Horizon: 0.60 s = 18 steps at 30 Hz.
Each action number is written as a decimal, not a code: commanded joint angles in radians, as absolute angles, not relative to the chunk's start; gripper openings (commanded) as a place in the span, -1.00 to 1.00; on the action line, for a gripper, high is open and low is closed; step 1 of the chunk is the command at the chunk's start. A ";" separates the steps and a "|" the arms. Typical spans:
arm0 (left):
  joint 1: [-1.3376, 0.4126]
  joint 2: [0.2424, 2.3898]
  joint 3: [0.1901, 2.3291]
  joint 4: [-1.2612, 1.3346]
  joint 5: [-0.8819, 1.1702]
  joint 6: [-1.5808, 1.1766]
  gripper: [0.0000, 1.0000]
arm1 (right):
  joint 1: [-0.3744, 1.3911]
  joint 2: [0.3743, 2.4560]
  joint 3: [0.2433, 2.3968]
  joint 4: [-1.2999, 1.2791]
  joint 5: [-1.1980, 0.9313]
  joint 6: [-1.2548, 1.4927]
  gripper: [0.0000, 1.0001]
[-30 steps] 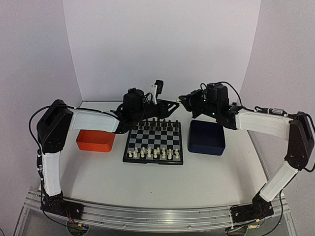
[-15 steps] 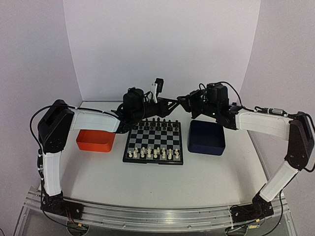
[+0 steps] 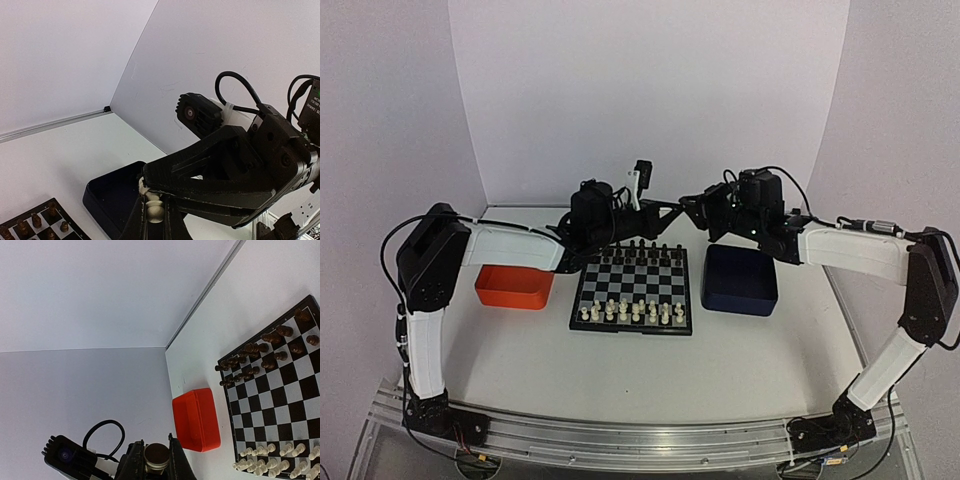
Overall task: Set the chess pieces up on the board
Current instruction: Place the chess piece on the chessboard.
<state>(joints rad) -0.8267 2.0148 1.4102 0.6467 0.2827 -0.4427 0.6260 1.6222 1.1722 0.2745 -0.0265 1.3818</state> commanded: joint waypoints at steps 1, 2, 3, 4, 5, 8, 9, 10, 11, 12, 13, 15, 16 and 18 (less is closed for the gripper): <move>-0.831 1.875 1.354 0.567 0.237 -0.423 -1.00 | 0.643 1.576 1.152 0.224 0.049 1.270 -0.26; -0.831 1.846 1.345 0.516 0.232 -0.417 -1.00 | 0.642 1.562 1.150 0.197 0.068 1.233 0.03; -0.831 1.822 1.340 0.454 0.223 -0.409 -1.00 | 0.641 1.549 1.151 0.160 0.088 1.192 0.31; -0.831 1.797 1.340 0.384 0.207 -0.406 -1.00 | 0.640 1.533 1.155 0.107 0.110 1.148 0.52; -0.831 1.768 1.342 0.313 0.186 -0.406 -1.00 | 0.641 1.516 1.159 0.058 0.134 1.103 0.65; -0.830 1.700 1.366 -0.005 0.110 -0.395 -1.00 | 0.636 1.461 1.149 -0.081 0.234 0.938 0.77; -0.827 1.687 1.392 -0.118 0.054 -0.406 -1.00 | 0.634 1.443 1.141 -0.129 0.265 0.872 0.79; -0.821 1.679 1.424 -0.238 -0.005 -0.417 -1.00 | 0.631 1.425 1.133 -0.174 0.294 0.805 0.81; -0.811 1.676 1.463 -0.358 -0.053 -0.428 -1.00 | 0.628 1.408 1.125 -0.221 0.325 0.741 0.82; -0.792 1.682 1.505 -0.465 -0.055 -0.438 -1.00 | 0.627 1.390 1.117 -0.270 0.367 0.685 0.83; -0.765 1.693 1.538 -0.579 -0.044 -0.451 -1.00 | 0.625 1.376 1.112 -0.313 0.411 0.629 0.84; -0.690 1.722 1.577 -0.780 0.027 -0.488 -1.00 | 0.623 1.359 1.117 -0.426 0.515 0.555 0.86; -0.659 1.748 1.592 -0.848 0.050 -0.499 -1.00 | 0.623 1.351 1.115 -0.475 0.565 0.533 0.86; -0.613 1.793 1.611 -0.971 0.067 -0.499 -1.00 | 0.623 1.331 1.094 -0.505 0.643 0.489 0.87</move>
